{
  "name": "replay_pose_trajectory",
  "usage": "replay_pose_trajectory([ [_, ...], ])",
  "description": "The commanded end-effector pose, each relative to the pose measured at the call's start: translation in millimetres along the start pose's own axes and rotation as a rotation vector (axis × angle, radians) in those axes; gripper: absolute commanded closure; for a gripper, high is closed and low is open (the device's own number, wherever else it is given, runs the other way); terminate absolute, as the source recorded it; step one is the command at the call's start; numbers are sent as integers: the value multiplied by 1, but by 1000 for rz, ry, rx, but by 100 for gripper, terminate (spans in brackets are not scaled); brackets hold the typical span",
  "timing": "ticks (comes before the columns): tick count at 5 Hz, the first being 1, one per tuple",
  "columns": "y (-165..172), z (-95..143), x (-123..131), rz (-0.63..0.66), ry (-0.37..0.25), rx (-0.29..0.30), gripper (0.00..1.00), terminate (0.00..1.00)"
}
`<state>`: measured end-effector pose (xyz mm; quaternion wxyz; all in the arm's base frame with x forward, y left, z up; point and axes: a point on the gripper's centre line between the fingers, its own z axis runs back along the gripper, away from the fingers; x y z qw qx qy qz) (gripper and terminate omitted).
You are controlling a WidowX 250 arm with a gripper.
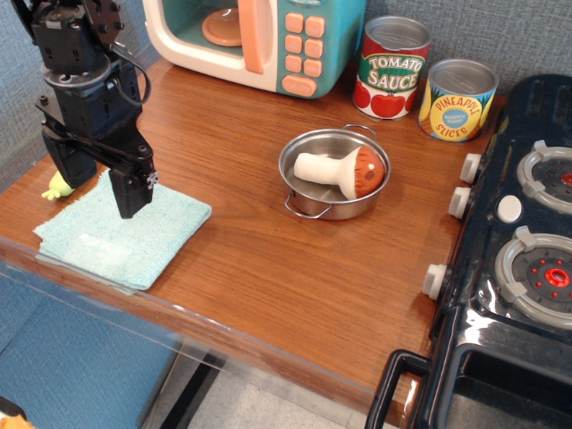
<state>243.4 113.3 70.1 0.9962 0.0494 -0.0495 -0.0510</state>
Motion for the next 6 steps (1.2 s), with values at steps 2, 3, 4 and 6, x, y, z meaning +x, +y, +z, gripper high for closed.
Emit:
replay_pose_trajectory([
  [2, 29, -14, 13, 135, 8, 15, 0, 0],
  [3, 53, -23, 22, 264, 10, 9, 0, 0],
  [4, 81, -35, 31, 367, 20, 36, 0, 0],
  [6, 108, -40, 47, 435, 34, 85, 0, 0],
])
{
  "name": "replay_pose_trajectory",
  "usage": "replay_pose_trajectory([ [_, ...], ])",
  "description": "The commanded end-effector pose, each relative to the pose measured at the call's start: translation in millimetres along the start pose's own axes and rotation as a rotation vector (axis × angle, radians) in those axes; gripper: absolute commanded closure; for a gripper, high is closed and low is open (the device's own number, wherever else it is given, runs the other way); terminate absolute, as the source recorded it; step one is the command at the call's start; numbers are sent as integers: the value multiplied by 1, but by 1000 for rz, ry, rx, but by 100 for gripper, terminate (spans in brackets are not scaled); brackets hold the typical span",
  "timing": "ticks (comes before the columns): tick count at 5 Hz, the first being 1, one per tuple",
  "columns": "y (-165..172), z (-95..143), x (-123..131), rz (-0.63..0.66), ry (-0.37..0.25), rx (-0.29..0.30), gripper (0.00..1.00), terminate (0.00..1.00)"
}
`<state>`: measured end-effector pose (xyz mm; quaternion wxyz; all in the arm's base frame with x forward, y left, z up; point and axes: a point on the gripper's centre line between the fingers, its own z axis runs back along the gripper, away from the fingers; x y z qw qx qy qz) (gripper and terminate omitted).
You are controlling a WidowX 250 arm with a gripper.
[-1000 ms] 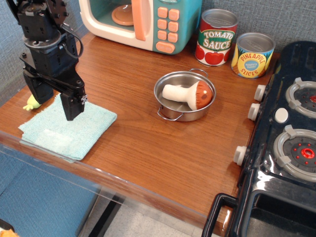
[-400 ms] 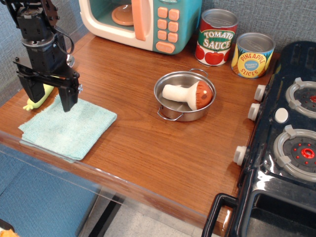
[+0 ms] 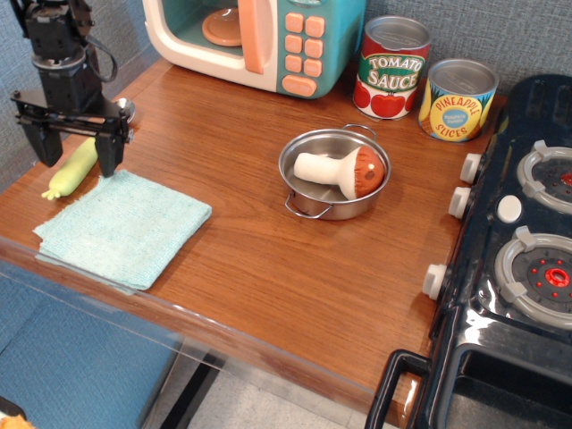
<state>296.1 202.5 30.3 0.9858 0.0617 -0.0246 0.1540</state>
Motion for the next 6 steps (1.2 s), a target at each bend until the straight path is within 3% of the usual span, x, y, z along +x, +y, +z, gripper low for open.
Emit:
replay_pose_trajectory([
  [1, 14, 3, 20, 41, -27, 36, 0, 0],
  [2, 11, -12, 22, 39, -4, 25, 0, 0],
  [3, 11, -9, 22, 37, -24, 27, 100, 0],
  [5, 16, 42, 15, 1, -136, 82, 100, 0],
  [6, 3, 71, 8, -43, -190, 95, 100, 0],
])
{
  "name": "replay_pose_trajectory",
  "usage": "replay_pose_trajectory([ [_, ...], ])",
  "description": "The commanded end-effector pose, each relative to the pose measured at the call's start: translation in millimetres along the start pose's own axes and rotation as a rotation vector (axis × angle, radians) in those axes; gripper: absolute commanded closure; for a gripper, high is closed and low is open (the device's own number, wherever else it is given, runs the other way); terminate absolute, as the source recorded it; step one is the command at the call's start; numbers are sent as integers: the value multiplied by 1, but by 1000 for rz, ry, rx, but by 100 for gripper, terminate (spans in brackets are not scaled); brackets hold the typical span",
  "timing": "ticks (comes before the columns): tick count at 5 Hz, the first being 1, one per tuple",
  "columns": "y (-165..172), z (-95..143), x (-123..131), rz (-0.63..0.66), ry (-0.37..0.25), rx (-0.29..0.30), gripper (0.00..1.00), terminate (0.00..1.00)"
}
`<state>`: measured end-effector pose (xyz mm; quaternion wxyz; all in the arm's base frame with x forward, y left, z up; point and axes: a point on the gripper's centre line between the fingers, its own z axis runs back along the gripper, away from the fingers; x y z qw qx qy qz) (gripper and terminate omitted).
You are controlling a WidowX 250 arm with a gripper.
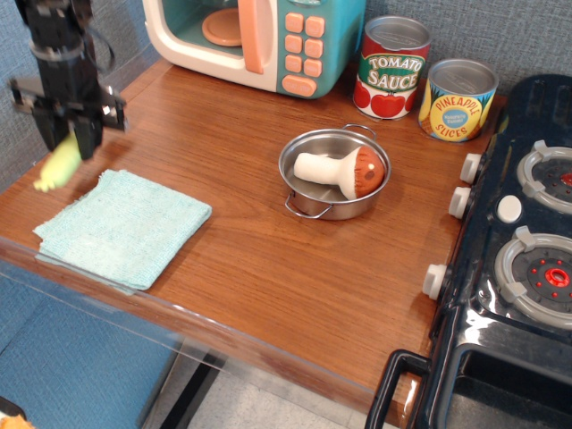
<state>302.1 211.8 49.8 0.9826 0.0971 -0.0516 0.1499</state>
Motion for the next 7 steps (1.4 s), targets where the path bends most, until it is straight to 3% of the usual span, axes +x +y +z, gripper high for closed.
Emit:
replay_pose_trajectory([
  [1, -50, 66, -3, -164, -178, -30, 100, 0],
  [2, -100, 70, -12, -291, -178, -66, 100, 0],
  [3, -140, 71, -23, -334, -163, -54, 100, 0],
  [4, -119, 66, -32, -297, -134, -24, 100, 0],
  [6, -103, 45, -82, -344, -49, 12, 100, 0],
  [7, -98, 37, -91, -334, -41, -8, 100, 0],
])
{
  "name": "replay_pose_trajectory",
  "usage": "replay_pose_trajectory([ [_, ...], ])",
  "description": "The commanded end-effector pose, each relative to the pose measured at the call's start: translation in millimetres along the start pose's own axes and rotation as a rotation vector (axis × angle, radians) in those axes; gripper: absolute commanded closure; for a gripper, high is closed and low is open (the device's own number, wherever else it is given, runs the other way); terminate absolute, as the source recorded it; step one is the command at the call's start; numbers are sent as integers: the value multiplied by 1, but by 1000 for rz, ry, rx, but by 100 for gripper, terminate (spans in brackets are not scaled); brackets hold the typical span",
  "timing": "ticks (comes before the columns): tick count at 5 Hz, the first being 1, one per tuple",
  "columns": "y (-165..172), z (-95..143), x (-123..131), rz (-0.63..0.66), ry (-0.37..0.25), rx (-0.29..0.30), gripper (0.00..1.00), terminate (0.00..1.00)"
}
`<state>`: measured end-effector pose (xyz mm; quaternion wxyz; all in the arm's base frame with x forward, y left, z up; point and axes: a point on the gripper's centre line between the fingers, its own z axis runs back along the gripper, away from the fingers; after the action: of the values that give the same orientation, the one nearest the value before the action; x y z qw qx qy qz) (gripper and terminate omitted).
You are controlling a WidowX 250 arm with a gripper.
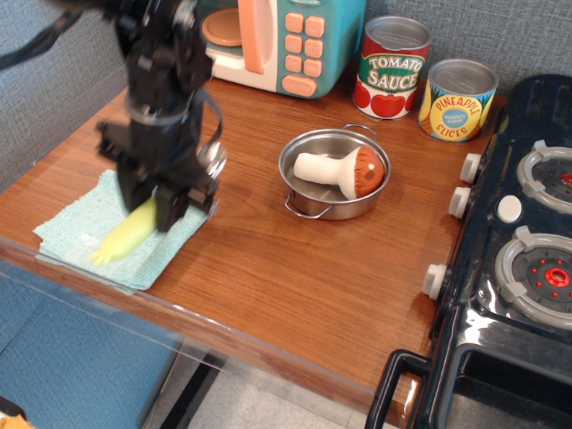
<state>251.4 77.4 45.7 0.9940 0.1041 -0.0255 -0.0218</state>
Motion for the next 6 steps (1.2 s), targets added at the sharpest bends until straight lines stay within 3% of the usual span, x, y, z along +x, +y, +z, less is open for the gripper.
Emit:
replay_pose_trajectory([
  [1, 22, 2, -10, 27, -55, 19, 100, 0],
  [3, 52, -1, -4, 81, -58, 41, 100, 0],
  [4, 53, -8, -5, 78, -26, 30, 100, 0],
  [5, 51, -9, -4, 58, -23, 12, 0, 0],
  [6, 47, 8, -4, -17, -56, -60, 0, 0],
])
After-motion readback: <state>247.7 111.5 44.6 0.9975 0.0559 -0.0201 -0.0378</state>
